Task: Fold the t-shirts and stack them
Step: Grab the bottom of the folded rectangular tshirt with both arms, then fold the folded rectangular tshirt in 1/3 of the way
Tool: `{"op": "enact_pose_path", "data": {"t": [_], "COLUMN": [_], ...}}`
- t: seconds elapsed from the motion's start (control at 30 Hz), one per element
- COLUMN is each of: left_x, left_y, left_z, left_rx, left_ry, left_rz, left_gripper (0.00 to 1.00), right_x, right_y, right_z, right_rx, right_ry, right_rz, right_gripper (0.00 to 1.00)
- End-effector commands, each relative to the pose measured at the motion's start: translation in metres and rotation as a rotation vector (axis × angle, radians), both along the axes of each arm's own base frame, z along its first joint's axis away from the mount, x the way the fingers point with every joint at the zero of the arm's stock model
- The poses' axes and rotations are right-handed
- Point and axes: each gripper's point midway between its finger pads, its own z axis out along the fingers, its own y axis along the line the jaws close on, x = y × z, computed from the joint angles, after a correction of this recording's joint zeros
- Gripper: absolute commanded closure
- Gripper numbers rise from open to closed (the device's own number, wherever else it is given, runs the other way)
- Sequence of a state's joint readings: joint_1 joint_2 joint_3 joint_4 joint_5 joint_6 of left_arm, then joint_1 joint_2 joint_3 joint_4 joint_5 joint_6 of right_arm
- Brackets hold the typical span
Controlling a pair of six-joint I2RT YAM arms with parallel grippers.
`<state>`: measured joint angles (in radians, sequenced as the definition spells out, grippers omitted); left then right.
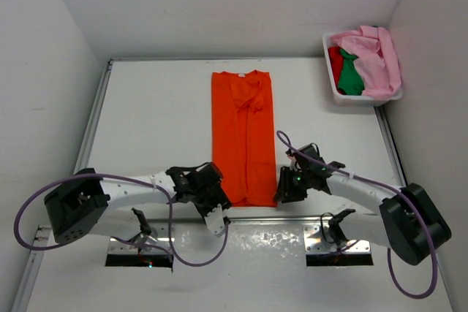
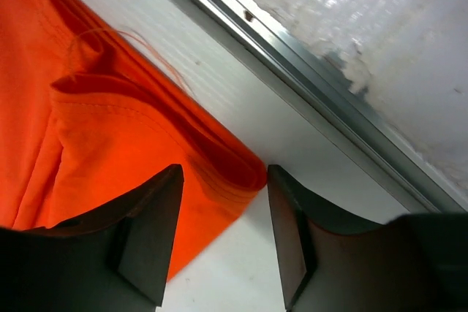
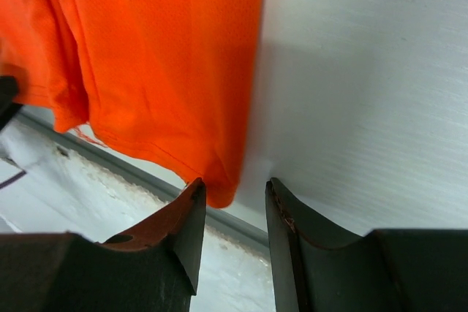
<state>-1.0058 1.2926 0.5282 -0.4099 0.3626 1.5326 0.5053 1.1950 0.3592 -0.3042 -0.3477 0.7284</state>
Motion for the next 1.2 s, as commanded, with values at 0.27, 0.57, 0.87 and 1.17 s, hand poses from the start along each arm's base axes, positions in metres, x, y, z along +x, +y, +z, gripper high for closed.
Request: {"op": "enact_pose_path", "data": {"t": [0.27,0.57,0.87,1.17], "left_x": [0.008,0.053,0.129,0.241], "left_y": [-0.021,-0.033,-0.019,-0.014], "left_z": [0.004,0.054,0.123,0.168], "left_rx": [-0.082,-0.204,-0.319,-0.483], "left_ry": [0.023,0.071,0.133,0.128], "left_rz": [0.11,0.413,0.701,0.942], "left_gripper": [0.88,1.0,1.0,1.0], "right_x": [0.011,0.041,0.115,0.211], "right_y": [0.032,0.041,0.045,0.043], "right_z": [0.005,0.045,0.098,0.119], "right_rx": [0.103,0.132,0.176,0.187], "right_ry": [0.006,-0.137,-0.216,-0.249], "right_rz": [-0.001,0.02,-0.027,-0.068], "right_gripper": [0.84,1.0,1.0,1.0]}}
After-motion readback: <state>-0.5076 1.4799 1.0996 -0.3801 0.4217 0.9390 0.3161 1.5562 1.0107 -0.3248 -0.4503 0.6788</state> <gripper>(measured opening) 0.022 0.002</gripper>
